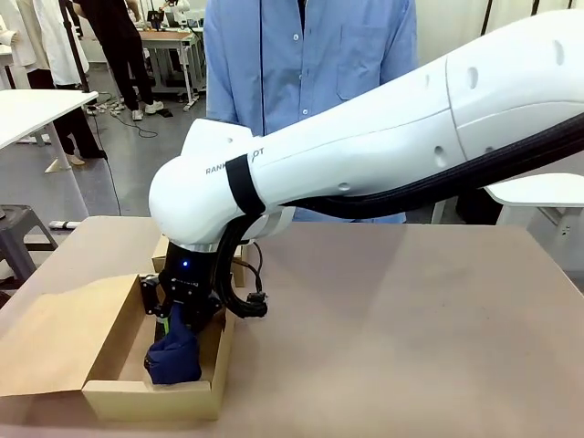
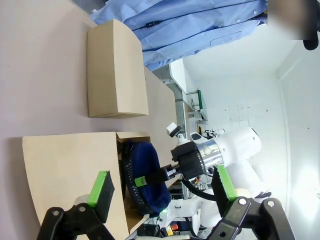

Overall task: Place items inside the box.
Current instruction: Pick up a Pencil pouch or Stapler and place it inside the Mailer Box closest to the robot.

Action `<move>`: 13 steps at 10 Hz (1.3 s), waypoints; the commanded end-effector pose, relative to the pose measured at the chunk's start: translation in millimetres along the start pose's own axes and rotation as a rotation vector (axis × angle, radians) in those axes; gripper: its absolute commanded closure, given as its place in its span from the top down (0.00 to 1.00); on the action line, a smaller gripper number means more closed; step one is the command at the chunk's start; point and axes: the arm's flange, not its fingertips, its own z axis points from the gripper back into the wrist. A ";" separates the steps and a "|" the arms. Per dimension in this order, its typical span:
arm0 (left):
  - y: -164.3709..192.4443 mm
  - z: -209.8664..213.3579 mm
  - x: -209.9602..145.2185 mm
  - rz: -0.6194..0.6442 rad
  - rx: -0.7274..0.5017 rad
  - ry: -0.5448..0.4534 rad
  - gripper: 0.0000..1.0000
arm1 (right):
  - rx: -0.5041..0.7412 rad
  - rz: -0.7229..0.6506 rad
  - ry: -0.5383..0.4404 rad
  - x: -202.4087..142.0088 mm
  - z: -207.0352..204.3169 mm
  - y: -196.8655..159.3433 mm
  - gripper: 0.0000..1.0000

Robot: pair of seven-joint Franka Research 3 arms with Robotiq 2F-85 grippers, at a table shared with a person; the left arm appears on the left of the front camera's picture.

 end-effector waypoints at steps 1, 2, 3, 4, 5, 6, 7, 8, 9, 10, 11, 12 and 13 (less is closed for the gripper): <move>0.0 -0.4 -0.7 -0.019 -0.022 -0.010 1.00 | -0.032 -0.013 -0.044 -3.0 -7.7 4.4 0.13; 0.0 -0.4 -0.7 -0.019 -0.022 -0.010 1.00 | -0.042 -0.014 -0.039 -3.0 -10.6 2.7 0.13; 0.0 -0.4 -0.7 -0.019 -0.022 -0.010 1.00 | -0.043 -0.017 -0.049 -3.3 -10.7 1.2 0.13; 0.0 -0.4 -0.7 -0.019 -0.022 -0.010 1.00 | -0.040 -0.022 -0.052 -2.4 -9.8 0.4 0.13; 0.0 -0.4 -0.7 -0.019 -0.022 -0.010 1.00 | -0.036 -0.023 -0.057 -1.9 -9.5 -0.2 0.13; 0.0 -0.4 -0.7 -0.019 -0.022 -0.010 1.00 | -0.044 -0.020 -0.070 -1.9 -9.9 -0.6 0.13; 0.0 -0.4 -0.7 -0.019 -0.022 -0.010 1.00 | -0.049 -0.015 -0.051 -3.0 -9.4 -0.6 0.47; 0.0 -0.4 -0.7 -0.019 -0.022 -0.010 1.00 | -0.046 -0.011 -0.048 -3.7 -9.0 -0.8 0.71; 0.0 -0.4 -0.7 -0.019 -0.022 -0.010 1.00 | -0.040 -0.013 -0.047 -3.9 -8.1 -1.3 1.00; 0.0 -0.4 -0.7 -0.019 -0.022 -0.010 1.00 | -0.026 -0.016 -0.047 -4.2 -4.3 -2.5 0.75; 0.0 -0.4 -0.7 -0.019 -0.022 -0.010 1.00 | -0.011 -0.019 -0.050 -4.9 0.2 -3.9 1.00; 0.0 -0.4 -0.7 -0.019 -0.022 -0.010 1.00 | 0.005 -0.023 -0.043 -5.4 4.4 -4.9 1.00; 0.0 -0.4 -0.7 -0.019 -0.022 -0.010 1.00 | 0.014 -0.022 -0.053 -7.0 9.8 -6.1 1.00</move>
